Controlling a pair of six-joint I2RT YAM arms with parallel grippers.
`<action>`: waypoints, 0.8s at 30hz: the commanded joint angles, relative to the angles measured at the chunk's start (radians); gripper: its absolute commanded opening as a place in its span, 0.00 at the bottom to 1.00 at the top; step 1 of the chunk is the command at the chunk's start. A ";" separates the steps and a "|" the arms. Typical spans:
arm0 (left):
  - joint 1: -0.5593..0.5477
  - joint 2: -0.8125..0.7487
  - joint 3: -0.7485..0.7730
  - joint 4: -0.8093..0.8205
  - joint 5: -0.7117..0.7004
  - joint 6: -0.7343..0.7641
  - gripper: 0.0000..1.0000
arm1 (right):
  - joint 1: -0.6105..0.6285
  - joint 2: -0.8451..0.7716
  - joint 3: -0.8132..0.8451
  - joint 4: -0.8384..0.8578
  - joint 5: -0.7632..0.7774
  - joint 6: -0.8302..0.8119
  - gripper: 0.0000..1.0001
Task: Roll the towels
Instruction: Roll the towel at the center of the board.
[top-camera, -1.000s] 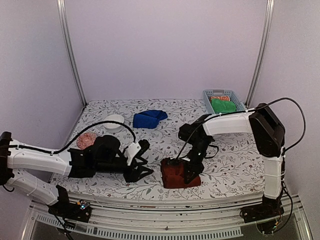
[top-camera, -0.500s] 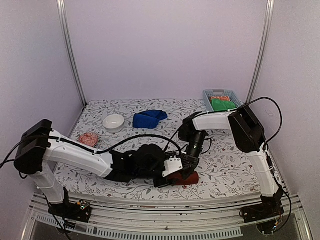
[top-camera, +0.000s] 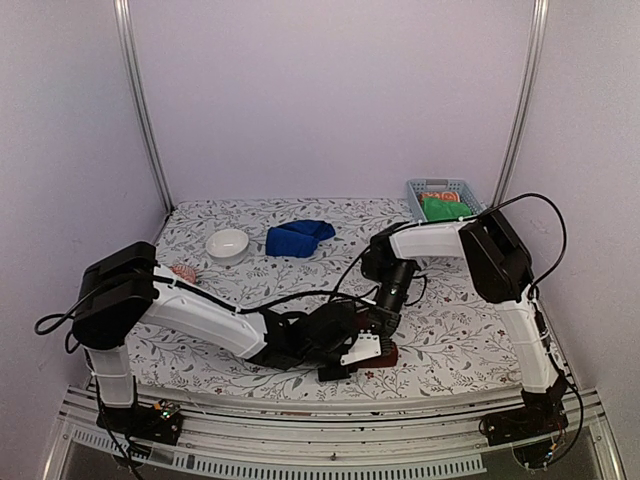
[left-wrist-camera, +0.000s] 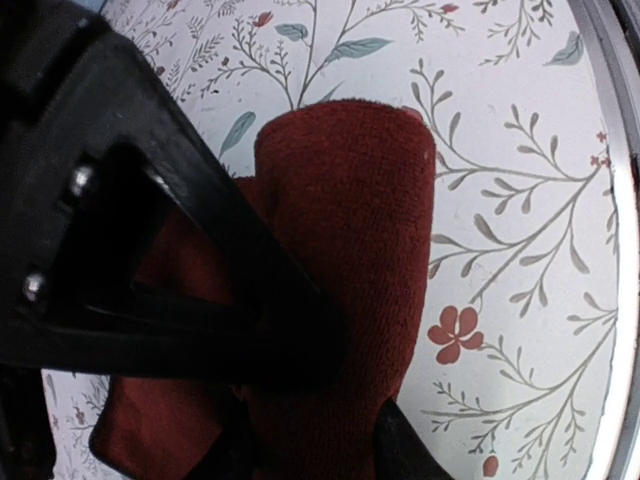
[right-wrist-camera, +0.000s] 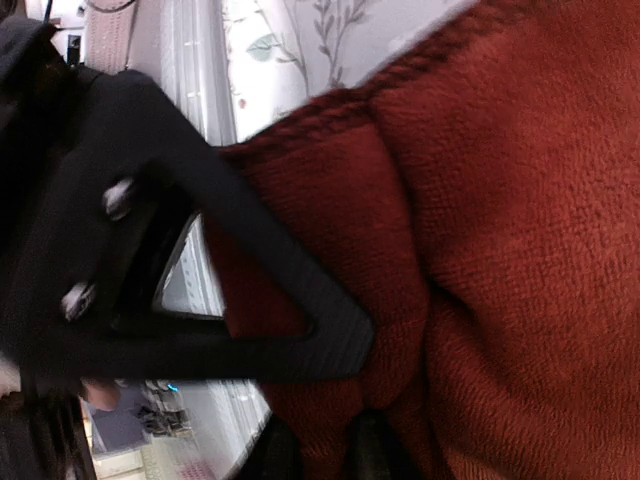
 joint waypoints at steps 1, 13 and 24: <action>0.018 0.023 -0.029 -0.064 -0.023 -0.056 0.28 | -0.074 -0.154 -0.047 0.083 -0.048 -0.058 0.30; 0.262 0.097 0.101 -0.177 0.723 -0.398 0.19 | -0.166 -0.727 -0.605 0.692 0.107 0.049 0.37; 0.367 0.271 0.238 -0.235 1.026 -0.667 0.20 | 0.109 -0.956 -0.927 1.125 0.545 -0.033 0.45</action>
